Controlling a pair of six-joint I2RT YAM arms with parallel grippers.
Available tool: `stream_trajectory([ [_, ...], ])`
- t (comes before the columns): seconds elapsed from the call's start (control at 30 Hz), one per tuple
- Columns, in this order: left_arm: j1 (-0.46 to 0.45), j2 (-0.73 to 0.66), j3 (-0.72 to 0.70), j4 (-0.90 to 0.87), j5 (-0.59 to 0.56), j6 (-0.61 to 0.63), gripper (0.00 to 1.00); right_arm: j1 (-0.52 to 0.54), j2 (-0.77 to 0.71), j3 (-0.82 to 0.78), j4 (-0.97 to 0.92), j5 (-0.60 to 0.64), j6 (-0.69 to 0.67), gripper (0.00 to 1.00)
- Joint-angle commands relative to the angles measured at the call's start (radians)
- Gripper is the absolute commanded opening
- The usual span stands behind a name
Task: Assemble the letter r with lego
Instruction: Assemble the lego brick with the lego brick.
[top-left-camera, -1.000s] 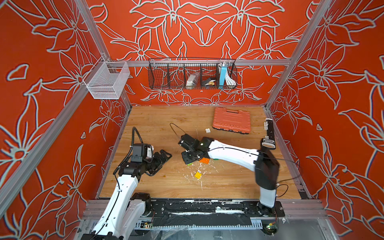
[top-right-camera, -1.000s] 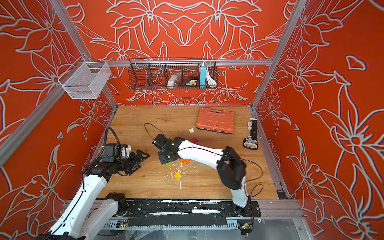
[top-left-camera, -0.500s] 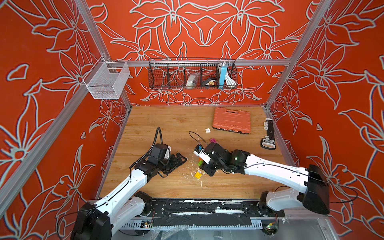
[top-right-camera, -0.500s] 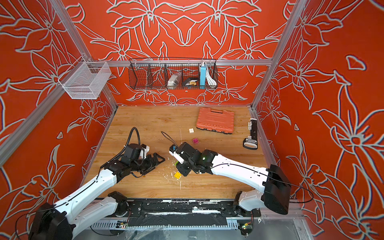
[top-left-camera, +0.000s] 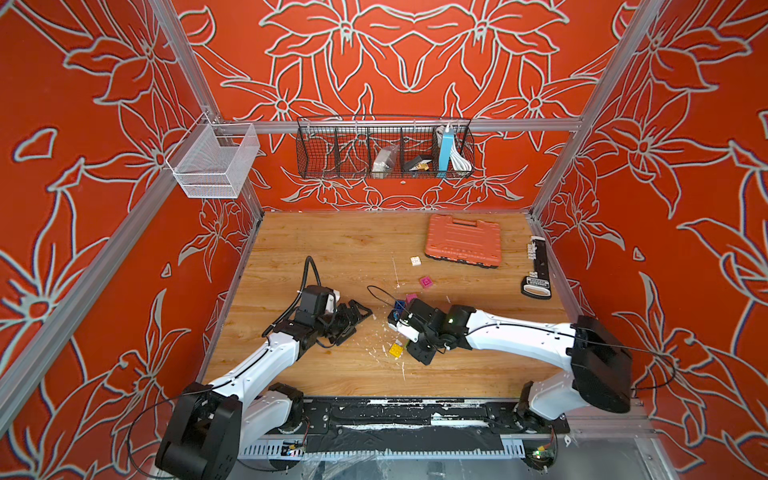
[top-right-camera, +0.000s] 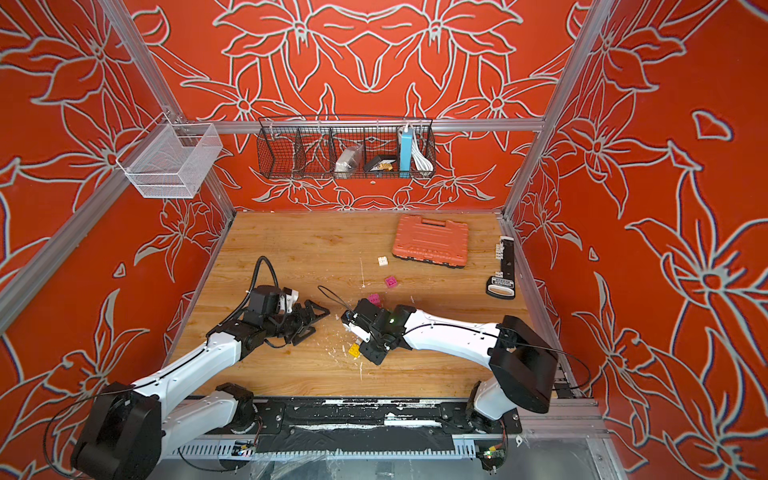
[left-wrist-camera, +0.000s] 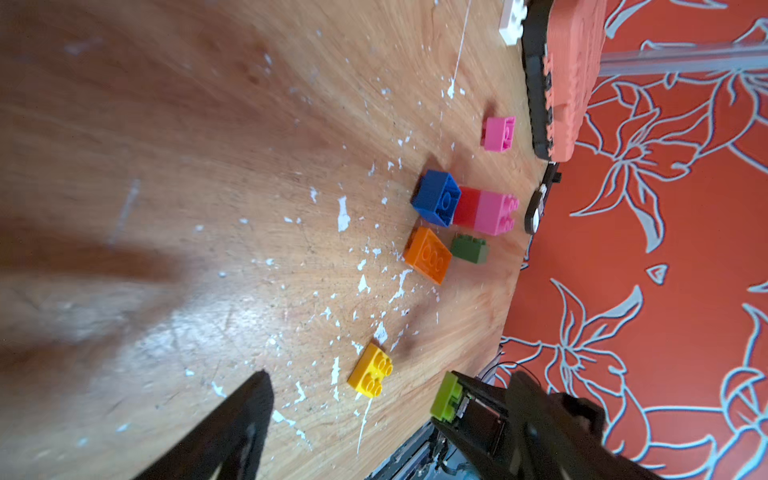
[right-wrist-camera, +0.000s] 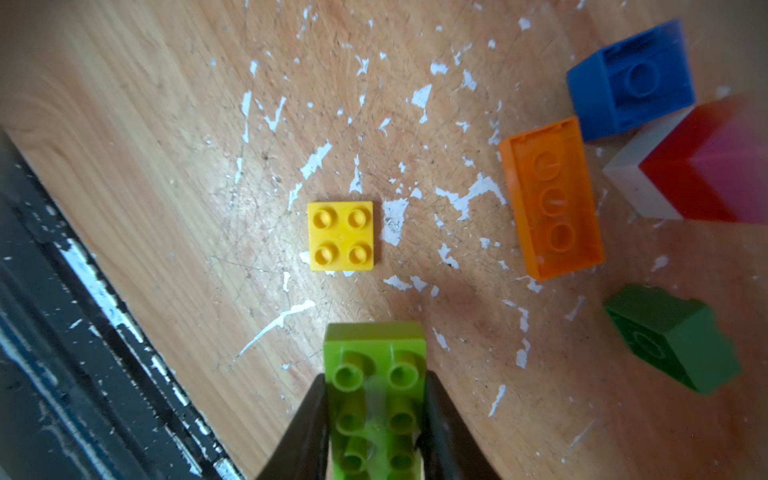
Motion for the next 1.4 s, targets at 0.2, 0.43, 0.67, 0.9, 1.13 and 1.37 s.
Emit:
stream_trajectory([
  [0.2, 0.088, -0.068, -0.011, -0.055, 0.062, 0.031, 0.88, 0.024, 0.119, 0.106, -0.021, -0.047, 0.082, 0.0],
  [0.43, 0.092, -0.069, -0.01, -0.072, 0.065, 0.043, 0.88, 0.035, 0.18, 0.14, -0.054, -0.037, 0.081, 0.0],
  [0.67, 0.092, -0.069, -0.015, -0.07, 0.068, 0.043, 0.88, 0.035, 0.189, 0.142, -0.076, 0.003, 0.074, 0.0],
  [0.9, 0.093, -0.069, -0.014, -0.069, 0.073, 0.044, 0.88, 0.036, 0.218, 0.154, -0.073, -0.014, 0.077, 0.0],
  [1.13, 0.092, -0.098, -0.021, -0.082, 0.075, 0.046, 0.88, 0.036, 0.236, 0.156, -0.083, -0.005, 0.076, 0.0],
  [1.37, 0.092, -0.146, -0.025, -0.108, 0.067, 0.041, 0.88, 0.036, 0.251, 0.171, -0.127, 0.042, 0.054, 0.0],
])
